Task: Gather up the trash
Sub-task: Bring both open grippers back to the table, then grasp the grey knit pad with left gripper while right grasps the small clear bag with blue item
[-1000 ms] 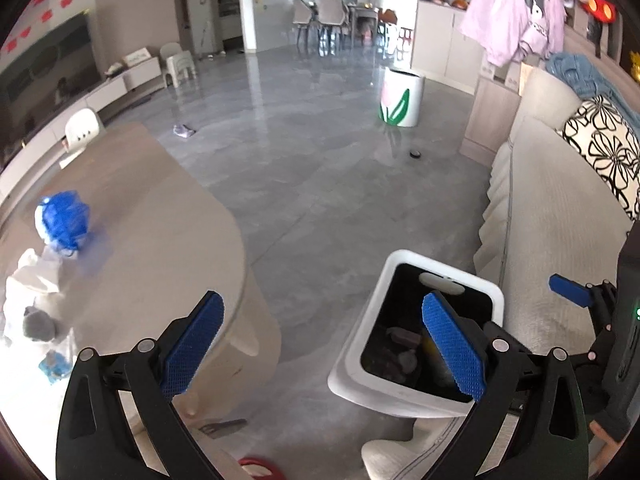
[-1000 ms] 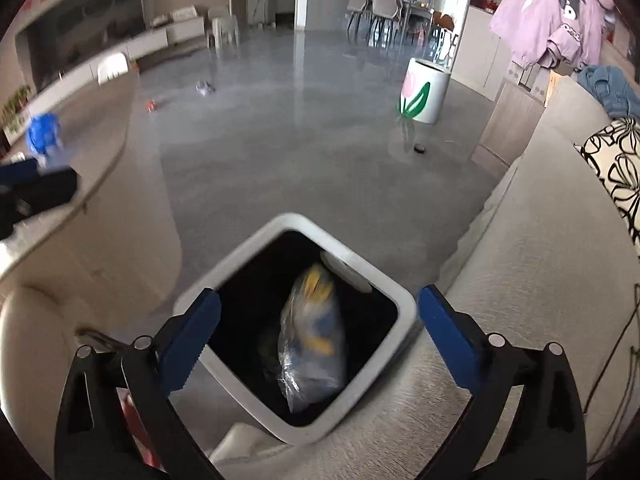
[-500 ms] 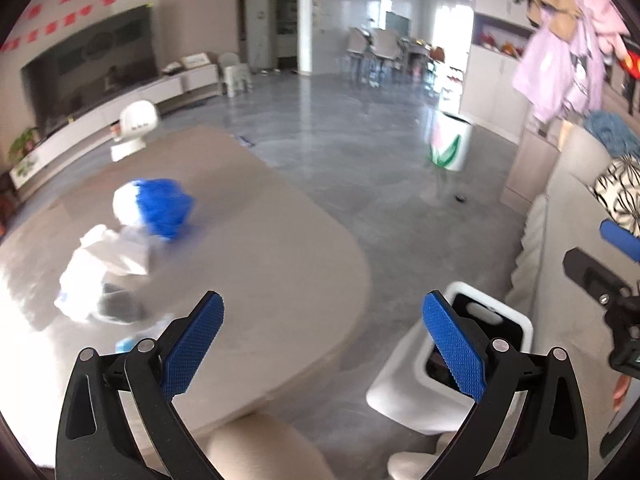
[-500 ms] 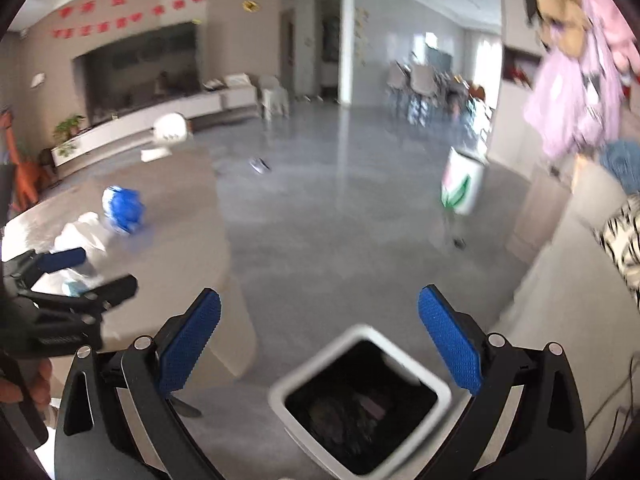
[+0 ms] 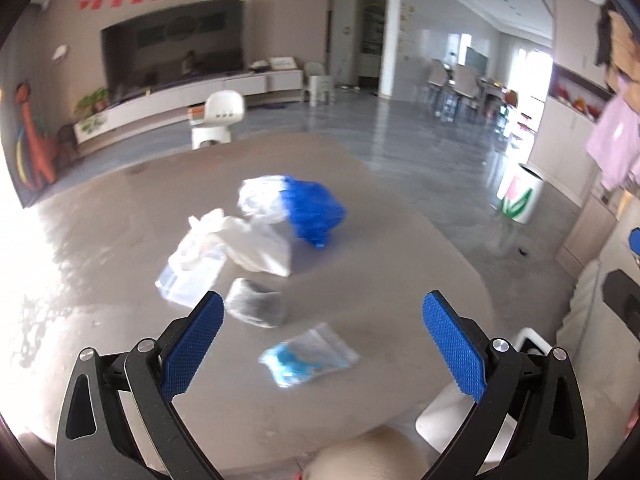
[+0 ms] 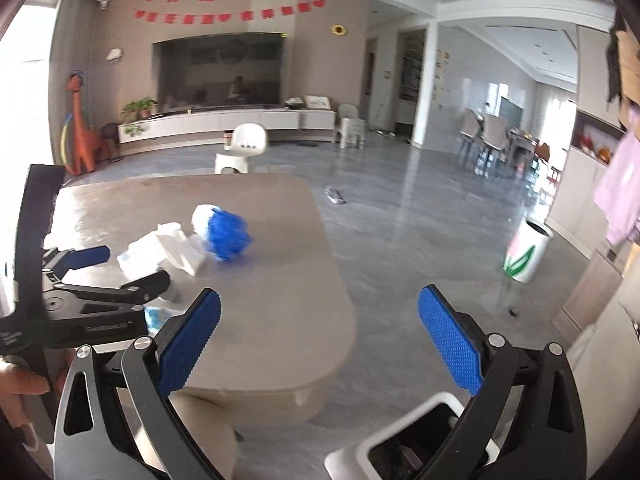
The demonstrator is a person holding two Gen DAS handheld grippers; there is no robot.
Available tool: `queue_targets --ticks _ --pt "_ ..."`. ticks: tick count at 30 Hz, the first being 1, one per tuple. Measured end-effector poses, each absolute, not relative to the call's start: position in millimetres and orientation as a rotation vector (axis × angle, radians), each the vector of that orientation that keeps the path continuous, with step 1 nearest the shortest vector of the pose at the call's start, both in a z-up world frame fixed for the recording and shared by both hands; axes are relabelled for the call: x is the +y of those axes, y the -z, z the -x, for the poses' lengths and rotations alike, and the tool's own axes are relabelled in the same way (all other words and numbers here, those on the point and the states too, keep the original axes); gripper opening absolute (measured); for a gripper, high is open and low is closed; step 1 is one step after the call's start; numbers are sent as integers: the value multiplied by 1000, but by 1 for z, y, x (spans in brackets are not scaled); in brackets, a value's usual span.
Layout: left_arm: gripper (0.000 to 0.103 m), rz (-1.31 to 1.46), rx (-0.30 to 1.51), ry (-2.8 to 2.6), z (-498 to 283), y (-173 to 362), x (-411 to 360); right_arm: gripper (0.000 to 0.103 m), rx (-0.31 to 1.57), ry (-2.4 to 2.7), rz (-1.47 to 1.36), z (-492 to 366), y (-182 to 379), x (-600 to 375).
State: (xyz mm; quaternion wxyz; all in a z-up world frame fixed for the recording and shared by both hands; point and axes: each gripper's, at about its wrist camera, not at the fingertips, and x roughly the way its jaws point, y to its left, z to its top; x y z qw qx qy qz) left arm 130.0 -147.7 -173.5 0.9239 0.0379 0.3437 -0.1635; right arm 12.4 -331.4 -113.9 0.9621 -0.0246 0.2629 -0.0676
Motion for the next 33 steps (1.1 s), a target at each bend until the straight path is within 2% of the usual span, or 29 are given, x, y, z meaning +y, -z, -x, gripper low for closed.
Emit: queue_targets --ticks 12,26,27,28,29,33 --pt "98 -40 757 249 -175 206 -108 98 556 33 61 -70 127 -281" --pt "97 -53 819 258 -218 254 -107 98 626 -27 74 -109 168 -257" --pt "90 -59 820 263 -220 257 -109 98 629 -27 75 -110 170 -257" --pt "73 -74 830 268 -222 260 -112 98 631 -27 76 -110 171 -257" --pt "59 -82 850 281 -226 264 -114 98 634 -26 74 -109 172 -258" --pt "28 -73 880 351 -227 269 -124 98 646 -25 56 -111 176 -262"
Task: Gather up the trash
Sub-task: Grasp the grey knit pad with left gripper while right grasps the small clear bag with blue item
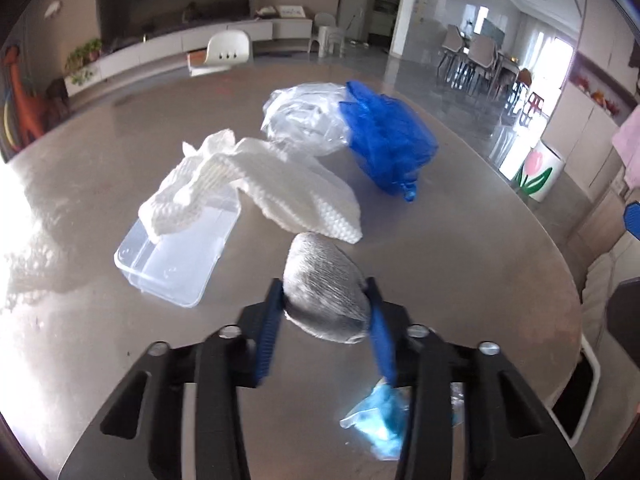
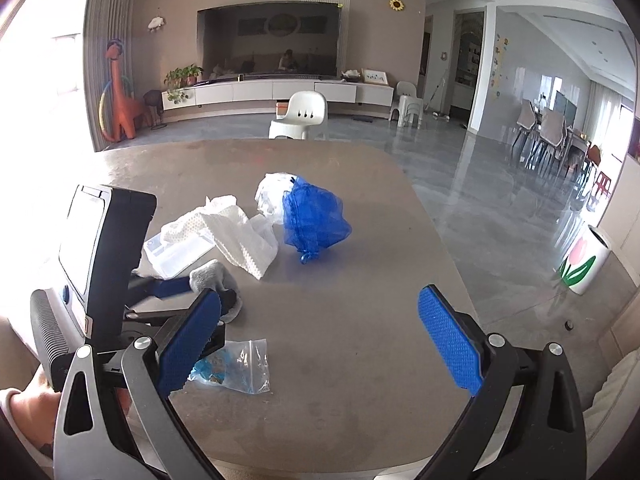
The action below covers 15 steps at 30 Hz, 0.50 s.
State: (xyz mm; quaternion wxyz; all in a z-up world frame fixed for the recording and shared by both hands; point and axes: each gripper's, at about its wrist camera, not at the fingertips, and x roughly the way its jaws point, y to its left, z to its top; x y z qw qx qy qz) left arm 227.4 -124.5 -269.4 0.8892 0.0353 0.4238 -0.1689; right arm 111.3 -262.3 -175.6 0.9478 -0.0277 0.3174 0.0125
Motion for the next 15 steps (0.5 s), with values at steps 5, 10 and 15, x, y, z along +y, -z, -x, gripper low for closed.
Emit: queue_targets --ticks 5,10,15 --pt "21 -31 835 346 -214 255 -113 98 671 -60 34 -110 182 -262" --pt "21 -42 793 291 -198 236 -85 98 692 -152 24 -112 196 -249" --pt "21 -48 778 225 -191 226 -59 98 743 -251 50 -117 216 -226"
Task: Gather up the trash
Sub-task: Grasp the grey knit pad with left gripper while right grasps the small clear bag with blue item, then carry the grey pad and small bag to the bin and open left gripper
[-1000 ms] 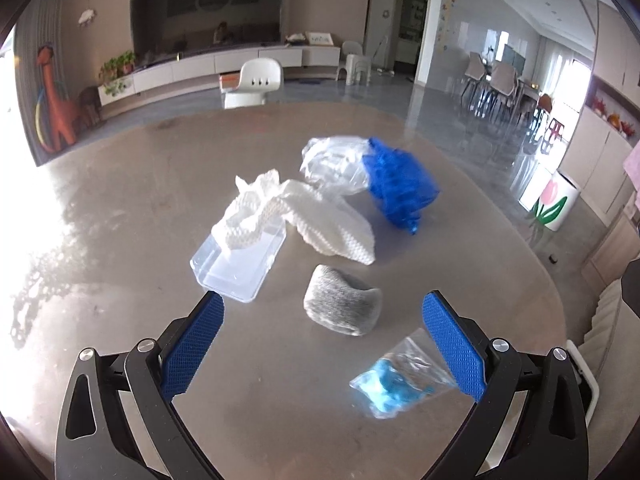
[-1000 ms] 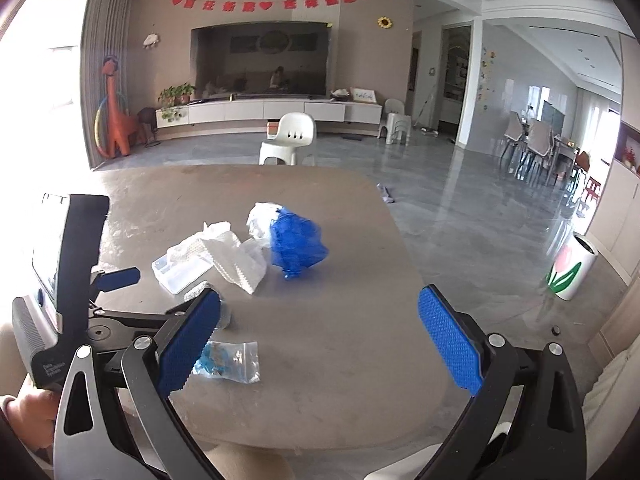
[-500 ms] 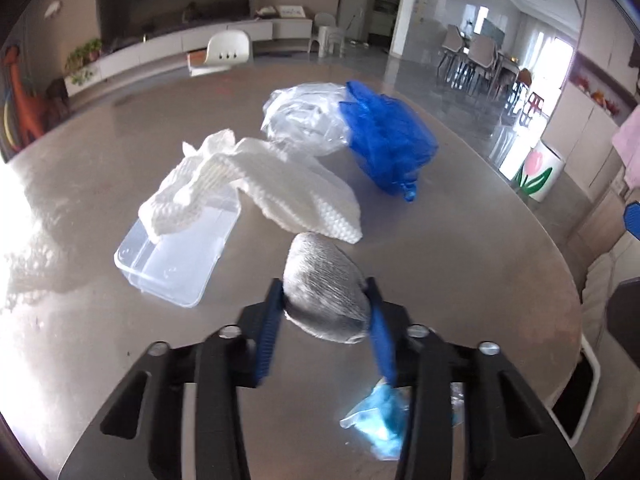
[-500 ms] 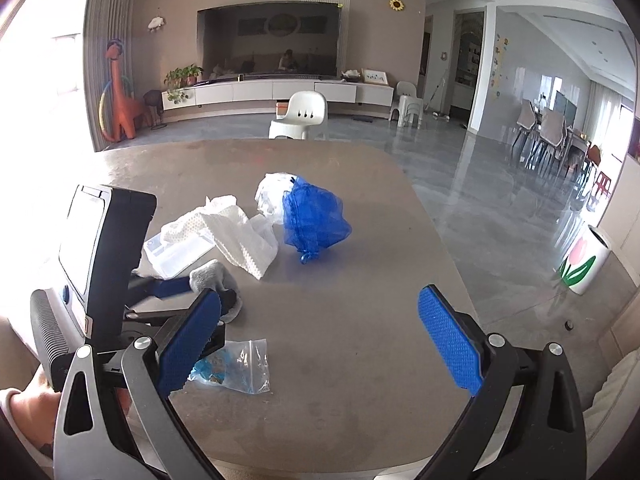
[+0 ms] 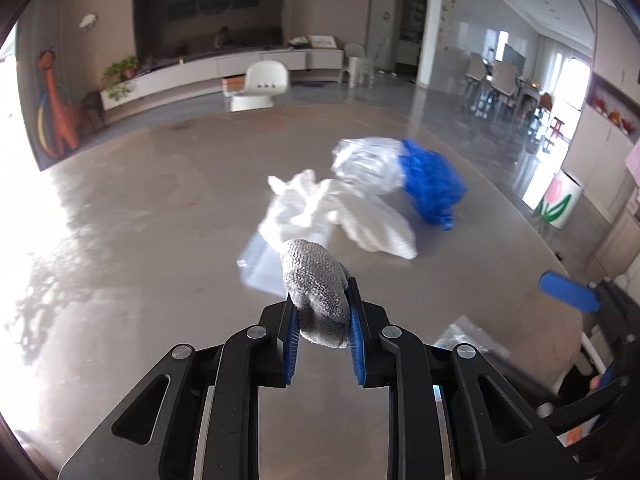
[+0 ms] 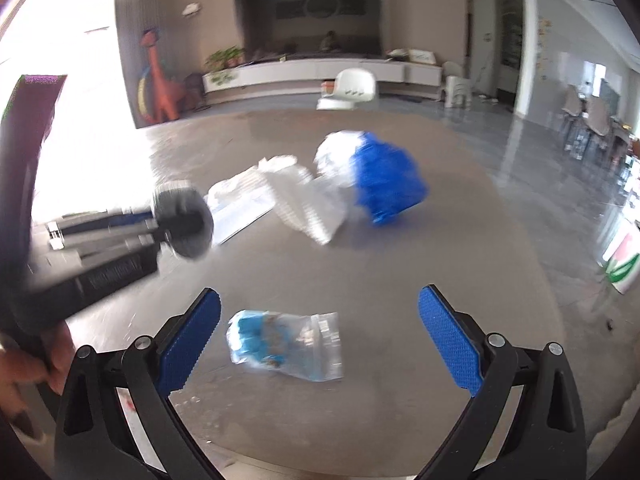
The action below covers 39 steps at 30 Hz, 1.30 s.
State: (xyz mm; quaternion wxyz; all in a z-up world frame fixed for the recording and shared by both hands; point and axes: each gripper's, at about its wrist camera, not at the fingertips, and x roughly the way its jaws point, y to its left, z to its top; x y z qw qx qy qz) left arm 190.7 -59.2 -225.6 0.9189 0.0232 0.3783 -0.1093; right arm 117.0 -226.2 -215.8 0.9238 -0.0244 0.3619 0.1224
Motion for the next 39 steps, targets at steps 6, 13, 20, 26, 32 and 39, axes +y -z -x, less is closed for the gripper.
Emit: queue_targets --ticks 6,13,20,26,32,39 --pt "21 -28 787 204 -186 225 -47 90 854 -333 96 -123 236 -208" --pt "21 -40 783 225 -181 222 -54 35 926 -364 23 -123 244 -215" --pt "21 -54 746 270 -169 203 -74 33 776 -286 5 -89 190 -243" --pt "21 -75 719 400 -147 186 -125 33 676 -169 48 -37 147 -282" --pt "21 -106 725 556 -121 181 -193 33 638 -21 41 10 130 -334" --pt "21 -196 733 710 -83 188 -276 33 611 153 -2 56 127 -391"
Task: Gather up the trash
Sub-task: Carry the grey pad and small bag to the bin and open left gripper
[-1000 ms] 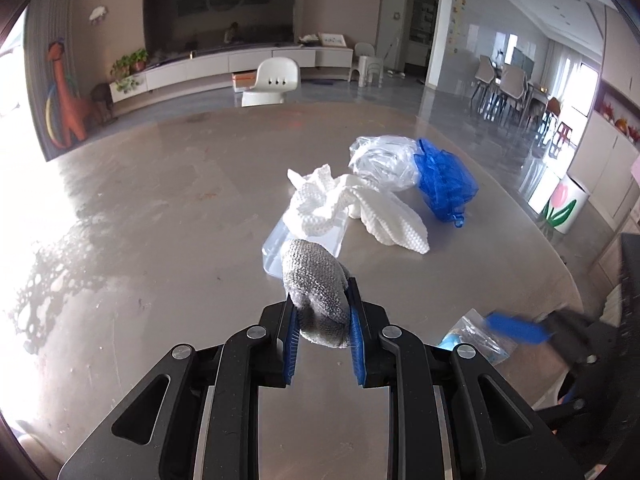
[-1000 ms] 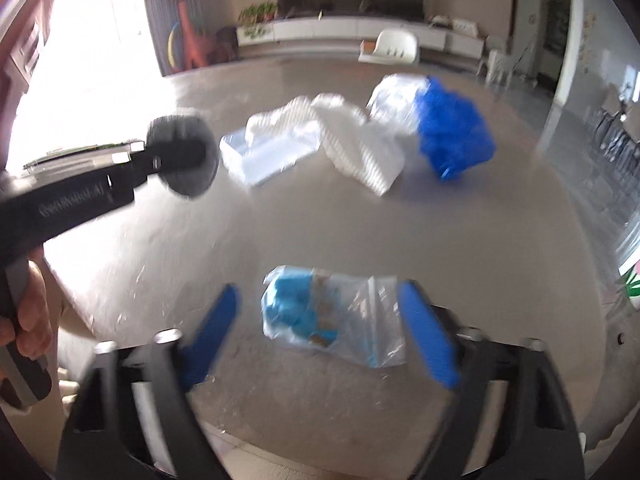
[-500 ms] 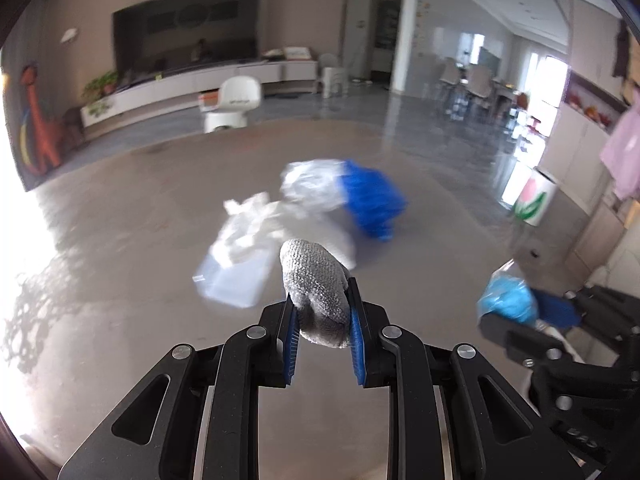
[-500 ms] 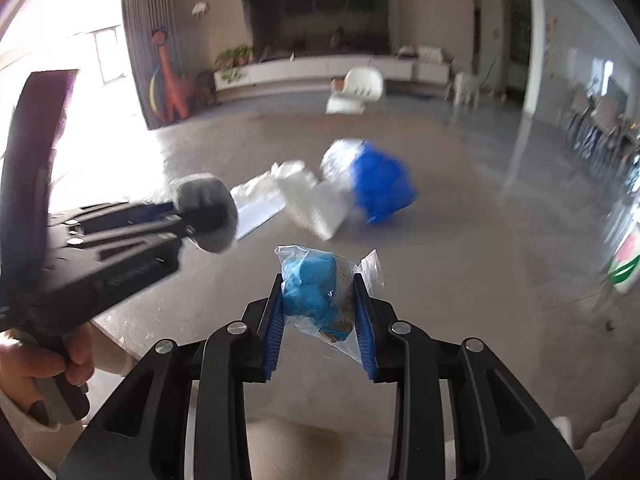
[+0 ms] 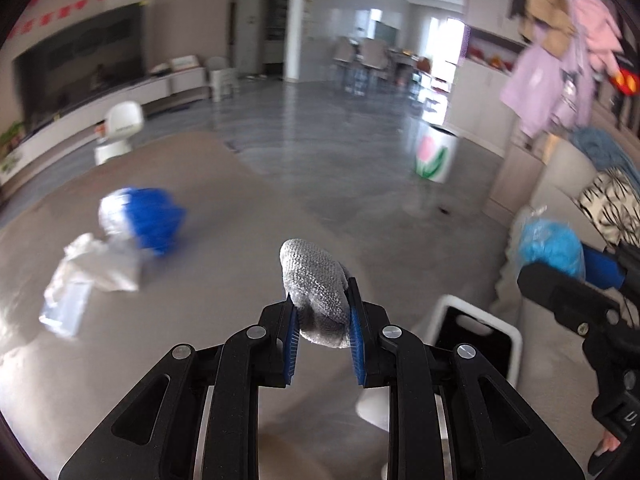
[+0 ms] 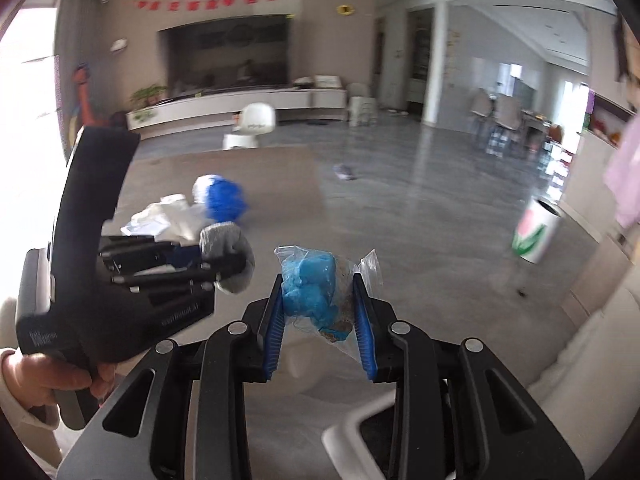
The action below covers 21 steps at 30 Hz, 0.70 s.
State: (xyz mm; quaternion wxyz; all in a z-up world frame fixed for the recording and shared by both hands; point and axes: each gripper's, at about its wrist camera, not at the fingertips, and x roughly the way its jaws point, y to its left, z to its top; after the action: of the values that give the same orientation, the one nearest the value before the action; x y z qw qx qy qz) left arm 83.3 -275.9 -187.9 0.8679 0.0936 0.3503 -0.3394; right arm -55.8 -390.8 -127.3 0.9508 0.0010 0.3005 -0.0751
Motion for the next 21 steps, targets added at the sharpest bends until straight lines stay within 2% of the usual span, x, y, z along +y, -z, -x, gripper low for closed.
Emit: queue_targets --ticks 12,21 --pt "21 -353 762 935 -21 211 -384 33 611 349 -112 109 160 -463" --pt "22 -466 792 1028 11 239 -438 33 633 444 -185 139 189 -504"
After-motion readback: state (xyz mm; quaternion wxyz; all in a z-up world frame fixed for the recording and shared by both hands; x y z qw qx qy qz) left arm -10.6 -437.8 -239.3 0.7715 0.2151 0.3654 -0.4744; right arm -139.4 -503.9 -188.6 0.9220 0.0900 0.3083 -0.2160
